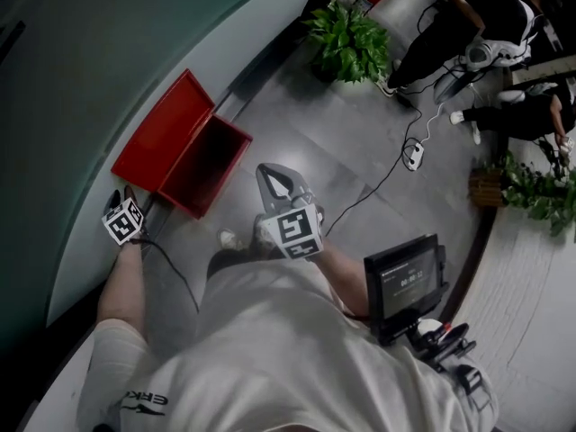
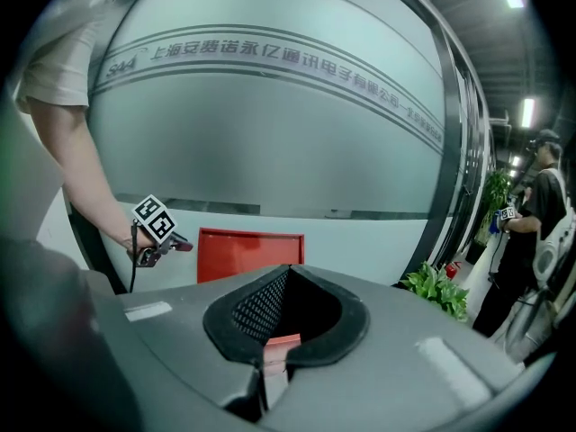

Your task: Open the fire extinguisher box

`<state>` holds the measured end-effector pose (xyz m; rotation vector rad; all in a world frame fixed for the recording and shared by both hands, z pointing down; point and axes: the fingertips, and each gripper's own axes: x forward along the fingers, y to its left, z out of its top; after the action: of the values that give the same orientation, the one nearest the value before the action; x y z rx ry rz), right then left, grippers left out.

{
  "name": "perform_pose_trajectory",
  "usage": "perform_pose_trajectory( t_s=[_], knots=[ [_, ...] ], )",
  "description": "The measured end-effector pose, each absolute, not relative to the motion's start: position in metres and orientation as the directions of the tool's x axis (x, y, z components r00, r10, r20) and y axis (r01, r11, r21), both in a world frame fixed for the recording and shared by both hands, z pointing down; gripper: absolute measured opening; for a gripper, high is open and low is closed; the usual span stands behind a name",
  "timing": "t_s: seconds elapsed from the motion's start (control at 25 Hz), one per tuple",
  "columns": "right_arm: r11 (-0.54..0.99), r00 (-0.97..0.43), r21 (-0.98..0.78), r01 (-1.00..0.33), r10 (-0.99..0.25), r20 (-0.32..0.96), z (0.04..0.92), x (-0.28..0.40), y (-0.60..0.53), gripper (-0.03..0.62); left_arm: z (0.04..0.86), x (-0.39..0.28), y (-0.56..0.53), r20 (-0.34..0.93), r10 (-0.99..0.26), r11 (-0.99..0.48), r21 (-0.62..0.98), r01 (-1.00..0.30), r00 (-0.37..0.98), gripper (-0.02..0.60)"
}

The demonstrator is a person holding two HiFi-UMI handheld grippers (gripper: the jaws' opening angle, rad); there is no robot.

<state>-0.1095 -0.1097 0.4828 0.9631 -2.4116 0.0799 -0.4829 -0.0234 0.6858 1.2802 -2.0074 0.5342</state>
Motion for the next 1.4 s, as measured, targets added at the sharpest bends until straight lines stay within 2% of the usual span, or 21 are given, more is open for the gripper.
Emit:
perform_pose_trajectory(
  t_s=[0.2, 0.28, 0.76, 1.08, 1.4],
  knots=[
    [0.789, -0.638, 0.132, -0.599, -0.571, 0.517, 0.503, -0.117, -0.095, 0.014, 0.687, -0.46, 0.008, 0.684, -0.656, 0.45, 0.016, -0.893, -0.318, 0.03],
    [0.811, -0.659, 0.121, -0.572, -0.543, 0.52, 0.508, -0.122, -0.093, 0.014, 0.68, -0.445, 0.016, 0.66, -0.678, 0.452, 0.026, -0.892, -0.324, 0.006],
    [0.932, -0.802, 0.065, -0.357, -0.341, 0.49, 0.518, -0.127, -0.073, 0.014, 0.602, -0.302, 0.051, 0.47, -0.818, 0.426, 0.107, -0.898, -0.332, 0.003],
    [0.963, -0.868, 0.054, -0.263, -0.261, 0.423, 0.502, -0.075, -0.074, 0.014, 0.555, -0.199, 0.054, 0.362, -0.841, 0.468, 0.116, -0.876, -0.401, 0.003],
    [0.985, -0.934, 0.011, -0.173, -0.168, 0.316, 0.456, -0.006, -0.07, 0.014, 0.472, -0.097, 0.061, 0.216, -0.851, 0.495, 0.026, -0.868, -0.479, 0.003]
  ],
)
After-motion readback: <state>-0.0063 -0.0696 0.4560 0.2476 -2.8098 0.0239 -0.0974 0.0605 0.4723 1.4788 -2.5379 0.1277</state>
